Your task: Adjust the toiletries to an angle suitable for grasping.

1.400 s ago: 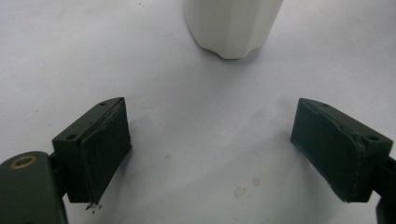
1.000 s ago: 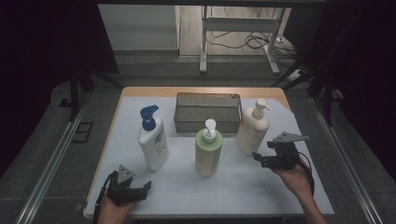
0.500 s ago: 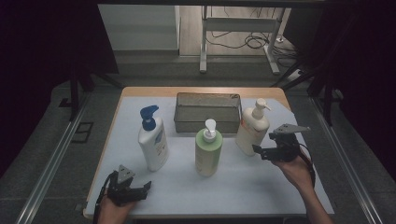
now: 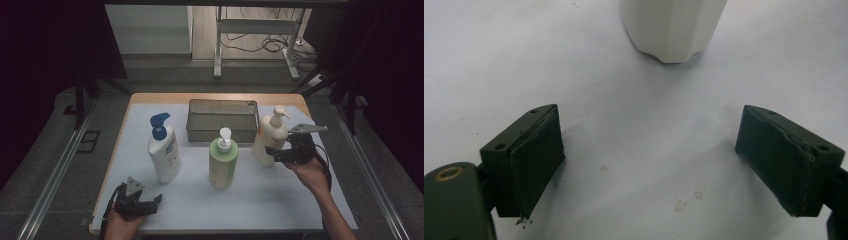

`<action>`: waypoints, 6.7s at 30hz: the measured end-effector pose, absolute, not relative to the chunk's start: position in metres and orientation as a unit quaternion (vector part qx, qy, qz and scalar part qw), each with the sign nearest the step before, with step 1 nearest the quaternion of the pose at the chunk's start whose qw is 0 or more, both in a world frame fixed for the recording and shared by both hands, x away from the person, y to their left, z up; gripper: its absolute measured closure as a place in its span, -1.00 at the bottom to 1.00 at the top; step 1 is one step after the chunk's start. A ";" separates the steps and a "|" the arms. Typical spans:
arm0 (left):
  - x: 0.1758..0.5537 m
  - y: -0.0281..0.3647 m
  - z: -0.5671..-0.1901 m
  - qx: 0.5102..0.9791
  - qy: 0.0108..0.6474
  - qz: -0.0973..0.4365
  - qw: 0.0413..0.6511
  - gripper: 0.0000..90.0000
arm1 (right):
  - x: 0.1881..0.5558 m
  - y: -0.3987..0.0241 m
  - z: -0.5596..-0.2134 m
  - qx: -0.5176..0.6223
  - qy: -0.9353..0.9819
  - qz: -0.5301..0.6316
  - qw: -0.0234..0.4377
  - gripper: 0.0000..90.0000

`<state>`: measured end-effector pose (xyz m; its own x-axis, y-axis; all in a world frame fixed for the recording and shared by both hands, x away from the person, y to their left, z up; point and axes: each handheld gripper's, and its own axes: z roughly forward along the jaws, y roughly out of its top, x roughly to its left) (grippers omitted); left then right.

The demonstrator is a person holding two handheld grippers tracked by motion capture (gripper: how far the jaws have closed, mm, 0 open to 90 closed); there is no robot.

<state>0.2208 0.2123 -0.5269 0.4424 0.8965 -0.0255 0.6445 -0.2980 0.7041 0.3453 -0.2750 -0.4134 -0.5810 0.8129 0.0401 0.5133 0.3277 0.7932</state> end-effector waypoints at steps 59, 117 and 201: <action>0.221 0.212 -0.527 0.783 0.492 0.190 0.330 -0.75 | 0.357 -0.253 -0.372 0.421 0.795 0.382 0.209 -0.20; 0.221 0.213 -0.527 0.783 0.491 0.192 0.331 -0.75 | 0.399 -0.176 -0.303 0.352 0.804 0.433 0.205 -0.19; 0.221 0.213 -0.527 0.785 0.490 0.188 0.330 -0.75 | 0.482 -0.063 -0.365 0.319 0.803 0.463 0.199 -0.19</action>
<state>0.2215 0.2129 -0.5267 0.4489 0.8932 -0.0273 0.6448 -0.3027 0.7019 0.4818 -0.0628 -0.3651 -0.7175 0.6961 -0.0252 0.3272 0.3687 0.8701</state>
